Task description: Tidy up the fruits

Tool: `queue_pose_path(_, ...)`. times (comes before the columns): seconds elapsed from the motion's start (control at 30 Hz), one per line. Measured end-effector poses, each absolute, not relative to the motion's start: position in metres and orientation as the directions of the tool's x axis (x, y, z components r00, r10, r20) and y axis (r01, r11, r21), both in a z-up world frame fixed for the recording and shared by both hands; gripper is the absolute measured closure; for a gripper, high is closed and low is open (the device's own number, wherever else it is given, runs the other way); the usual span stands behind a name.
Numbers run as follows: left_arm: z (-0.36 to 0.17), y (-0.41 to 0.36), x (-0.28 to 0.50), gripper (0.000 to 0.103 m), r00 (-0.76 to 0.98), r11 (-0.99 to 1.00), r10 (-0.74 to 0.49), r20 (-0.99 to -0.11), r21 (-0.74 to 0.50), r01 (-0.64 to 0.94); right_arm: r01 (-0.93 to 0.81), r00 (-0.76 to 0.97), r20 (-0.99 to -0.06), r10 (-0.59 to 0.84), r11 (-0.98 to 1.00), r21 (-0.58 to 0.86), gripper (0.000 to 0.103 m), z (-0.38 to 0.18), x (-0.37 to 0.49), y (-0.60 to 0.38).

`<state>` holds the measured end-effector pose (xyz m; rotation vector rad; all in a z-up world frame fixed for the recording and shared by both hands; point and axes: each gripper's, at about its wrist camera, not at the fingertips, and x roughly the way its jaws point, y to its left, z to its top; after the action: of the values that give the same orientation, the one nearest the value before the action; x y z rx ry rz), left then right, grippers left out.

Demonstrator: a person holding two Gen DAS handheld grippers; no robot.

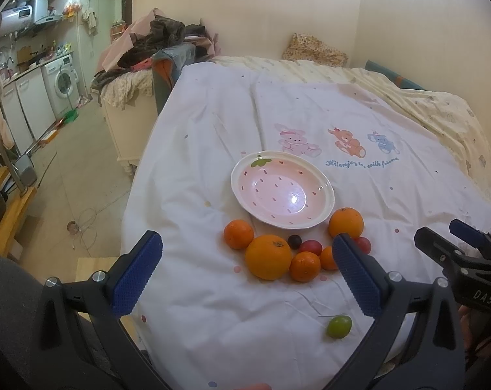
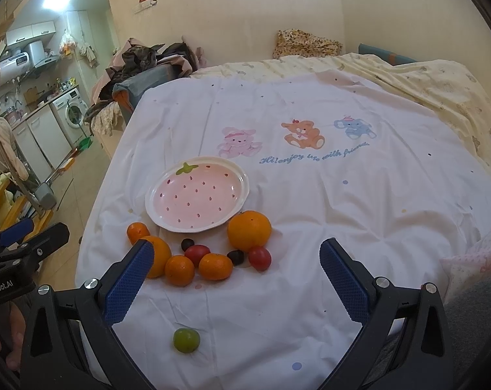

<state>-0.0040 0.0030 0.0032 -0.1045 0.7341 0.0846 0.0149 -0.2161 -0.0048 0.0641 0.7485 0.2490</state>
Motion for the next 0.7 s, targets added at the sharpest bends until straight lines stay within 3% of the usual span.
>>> queue_pose_path(0.7, 0.0040, 0.0038, -0.0044, 0.000, 0.738, 0.991, 0.040, -0.674, -0.067, -0.115, -0.202, 0.701, -0.670, 0.244, 0.969, 0.142, 0.000, -0.0059, 0.0148, -0.2145)
